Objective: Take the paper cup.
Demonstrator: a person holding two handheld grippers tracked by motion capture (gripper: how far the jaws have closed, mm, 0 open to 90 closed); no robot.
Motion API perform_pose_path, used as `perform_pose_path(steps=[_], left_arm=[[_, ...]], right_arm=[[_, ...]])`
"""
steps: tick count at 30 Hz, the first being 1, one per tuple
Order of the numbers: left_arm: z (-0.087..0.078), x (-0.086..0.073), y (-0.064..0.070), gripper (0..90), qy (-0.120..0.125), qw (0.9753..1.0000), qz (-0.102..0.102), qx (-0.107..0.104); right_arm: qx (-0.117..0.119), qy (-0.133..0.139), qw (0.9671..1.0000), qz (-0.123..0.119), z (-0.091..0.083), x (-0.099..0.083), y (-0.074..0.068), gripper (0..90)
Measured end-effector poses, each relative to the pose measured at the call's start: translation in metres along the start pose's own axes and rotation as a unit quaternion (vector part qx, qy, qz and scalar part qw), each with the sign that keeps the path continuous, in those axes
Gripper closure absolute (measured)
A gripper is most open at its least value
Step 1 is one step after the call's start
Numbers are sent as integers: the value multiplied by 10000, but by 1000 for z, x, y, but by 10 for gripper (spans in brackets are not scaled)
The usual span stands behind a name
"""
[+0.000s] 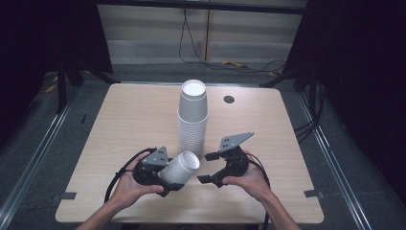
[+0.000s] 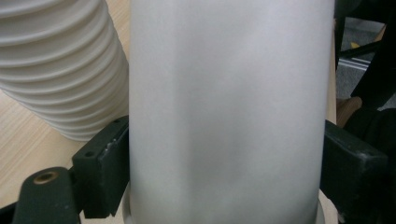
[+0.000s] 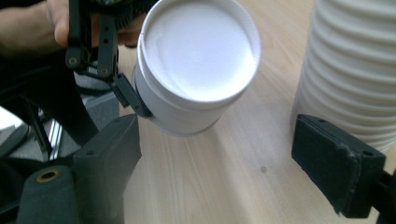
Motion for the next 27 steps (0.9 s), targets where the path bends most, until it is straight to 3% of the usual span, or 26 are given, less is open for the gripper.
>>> perform_pose_path(steps=[9, 15, 18, 21, 25, 27], left_arm=[[1, 0, 0, 153, -276, 9994, 213, 11], [-1, 9, -5, 153, -321, 9989, 332, 65], [0, 15, -6, 153, -504, 9970, 579, 105], [3, 17, -4, 153, -648, 9952, 724, 68], [11, 13, -1, 153, -870, 9924, 857, 156], [15, 11, 0, 153, -881, 9926, 821, 146]], right_arm=[[94, -418, 9989, -167, 7, 0, -9, 180], [-25, -726, 9970, -251, 8, 1, -7, 178], [-49, -939, 9951, -297, 8, 2, -5, 173], [-103, -943, 9949, -342, 7, 3, -4, 184], [-162, -1138, 9929, -313, 9, -4, -2, 204], [-172, -1183, 9924, -285, 11, -7, -2, 202]])
Point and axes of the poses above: each handheld gripper's, and its own axes: z roughly forward along the jaws, x roughly out of its top, y roughly to its right, the point moved 7 cm from there along z, roughly forward along the jaws, and after that the axes turned 10 degrees about x, right-handed, at the moved point
